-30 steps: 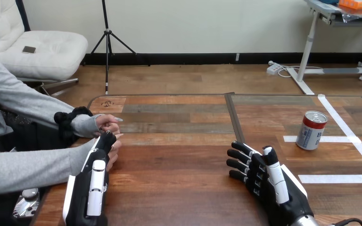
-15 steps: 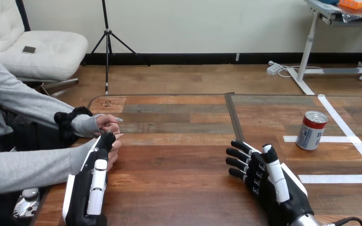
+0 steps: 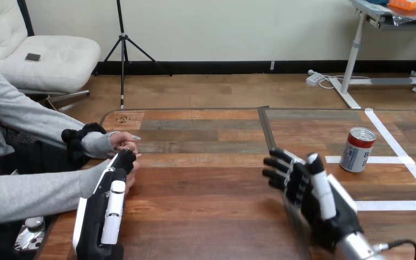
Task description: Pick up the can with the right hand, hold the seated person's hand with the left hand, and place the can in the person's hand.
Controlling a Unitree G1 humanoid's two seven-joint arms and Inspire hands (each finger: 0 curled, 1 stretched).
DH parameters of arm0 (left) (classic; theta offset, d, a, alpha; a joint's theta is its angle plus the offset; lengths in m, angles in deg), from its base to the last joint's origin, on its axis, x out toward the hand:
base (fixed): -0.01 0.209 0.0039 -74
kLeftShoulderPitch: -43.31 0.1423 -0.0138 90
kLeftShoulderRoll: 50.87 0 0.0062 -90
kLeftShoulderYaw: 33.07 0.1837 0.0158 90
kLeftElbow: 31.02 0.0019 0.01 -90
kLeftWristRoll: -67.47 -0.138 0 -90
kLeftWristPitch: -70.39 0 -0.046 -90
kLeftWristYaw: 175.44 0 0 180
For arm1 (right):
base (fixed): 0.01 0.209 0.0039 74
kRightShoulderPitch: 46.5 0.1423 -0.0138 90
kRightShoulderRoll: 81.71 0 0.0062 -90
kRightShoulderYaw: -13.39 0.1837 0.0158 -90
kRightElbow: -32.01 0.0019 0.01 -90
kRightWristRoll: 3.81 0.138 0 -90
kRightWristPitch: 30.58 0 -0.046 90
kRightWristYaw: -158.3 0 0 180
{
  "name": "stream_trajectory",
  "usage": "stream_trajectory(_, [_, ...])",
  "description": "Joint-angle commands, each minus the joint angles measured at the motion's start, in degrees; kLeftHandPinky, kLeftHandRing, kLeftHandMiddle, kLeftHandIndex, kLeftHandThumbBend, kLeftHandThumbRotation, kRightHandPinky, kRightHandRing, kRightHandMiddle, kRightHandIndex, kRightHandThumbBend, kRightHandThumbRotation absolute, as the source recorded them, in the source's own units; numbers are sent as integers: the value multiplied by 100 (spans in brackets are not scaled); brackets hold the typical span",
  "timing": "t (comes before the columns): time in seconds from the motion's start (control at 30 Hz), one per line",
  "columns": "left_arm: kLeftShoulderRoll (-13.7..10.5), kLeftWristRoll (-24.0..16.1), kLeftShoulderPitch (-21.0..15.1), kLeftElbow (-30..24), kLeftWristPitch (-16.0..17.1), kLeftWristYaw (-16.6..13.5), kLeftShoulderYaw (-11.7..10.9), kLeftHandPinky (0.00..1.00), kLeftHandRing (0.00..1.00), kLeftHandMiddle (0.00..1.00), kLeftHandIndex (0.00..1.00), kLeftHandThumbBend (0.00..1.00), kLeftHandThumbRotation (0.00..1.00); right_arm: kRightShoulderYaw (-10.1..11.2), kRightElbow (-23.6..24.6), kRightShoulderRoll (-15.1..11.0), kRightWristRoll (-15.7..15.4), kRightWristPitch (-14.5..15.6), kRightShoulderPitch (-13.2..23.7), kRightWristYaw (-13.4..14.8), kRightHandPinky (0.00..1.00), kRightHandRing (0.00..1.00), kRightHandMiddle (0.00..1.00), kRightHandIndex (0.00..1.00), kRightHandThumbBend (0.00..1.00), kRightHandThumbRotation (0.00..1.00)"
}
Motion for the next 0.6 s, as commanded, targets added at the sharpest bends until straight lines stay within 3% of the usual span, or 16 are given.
stream_trajectory(0.0, [-48, -36, -415, 34, 180, 3, -74, 93, 91, 88, 87, 46, 90, 231, 60, -250, 70, -213, 874, 42, 85, 84, 84, 85, 91, 100])
stream_trajectory(0.57, [-17, -178, -404, 8, 238, -157, -44, 78, 87, 85, 84, 47, 90, 392, 146, -680, 27, -22, 1628, 222, 83, 85, 83, 84, 93, 100])
